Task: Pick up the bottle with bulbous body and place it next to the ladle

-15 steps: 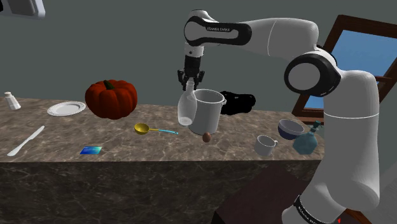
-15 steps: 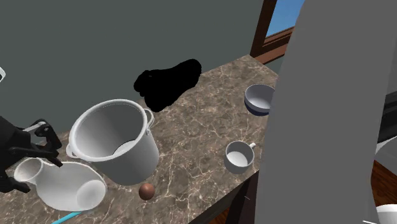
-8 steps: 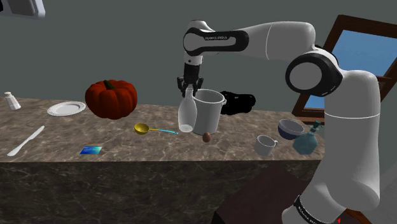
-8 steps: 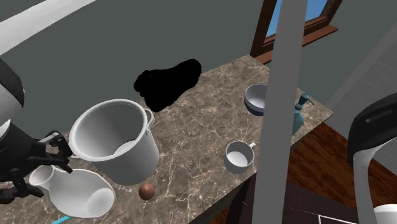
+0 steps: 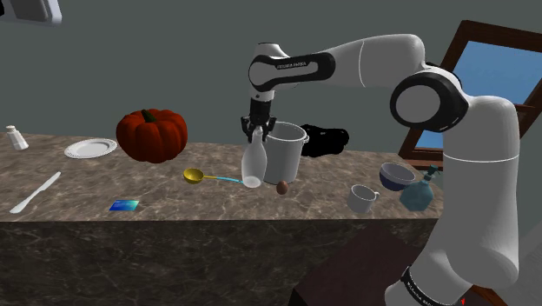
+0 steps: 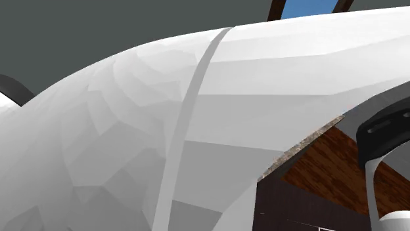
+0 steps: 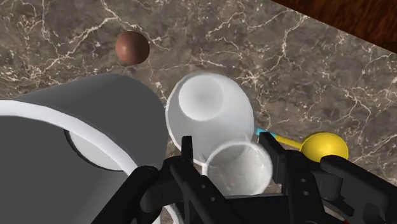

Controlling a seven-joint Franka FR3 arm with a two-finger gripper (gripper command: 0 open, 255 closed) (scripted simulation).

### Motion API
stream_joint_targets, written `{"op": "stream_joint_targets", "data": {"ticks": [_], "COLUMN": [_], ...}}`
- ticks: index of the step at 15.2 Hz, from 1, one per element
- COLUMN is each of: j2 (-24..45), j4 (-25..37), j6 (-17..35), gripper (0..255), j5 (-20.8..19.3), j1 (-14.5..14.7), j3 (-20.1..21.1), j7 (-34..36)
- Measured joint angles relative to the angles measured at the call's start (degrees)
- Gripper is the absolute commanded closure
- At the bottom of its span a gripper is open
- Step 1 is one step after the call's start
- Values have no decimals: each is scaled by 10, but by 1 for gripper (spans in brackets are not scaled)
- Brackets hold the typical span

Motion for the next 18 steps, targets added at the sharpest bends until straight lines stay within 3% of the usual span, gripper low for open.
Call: {"op": "stream_joint_targets", "data": {"ticks": [8,9,15,18], "j2": [5,5,5,-1], "j4": [-12,-12,-11,19], "j6": [17,17,17,-20], "gripper": [255,0,0,0], "j5": [1,1,1,0], "j1": [-1,-1,-1,-2], "j3": [0,0,0,-1], "j7": [-2,-2,-2,-1]}}
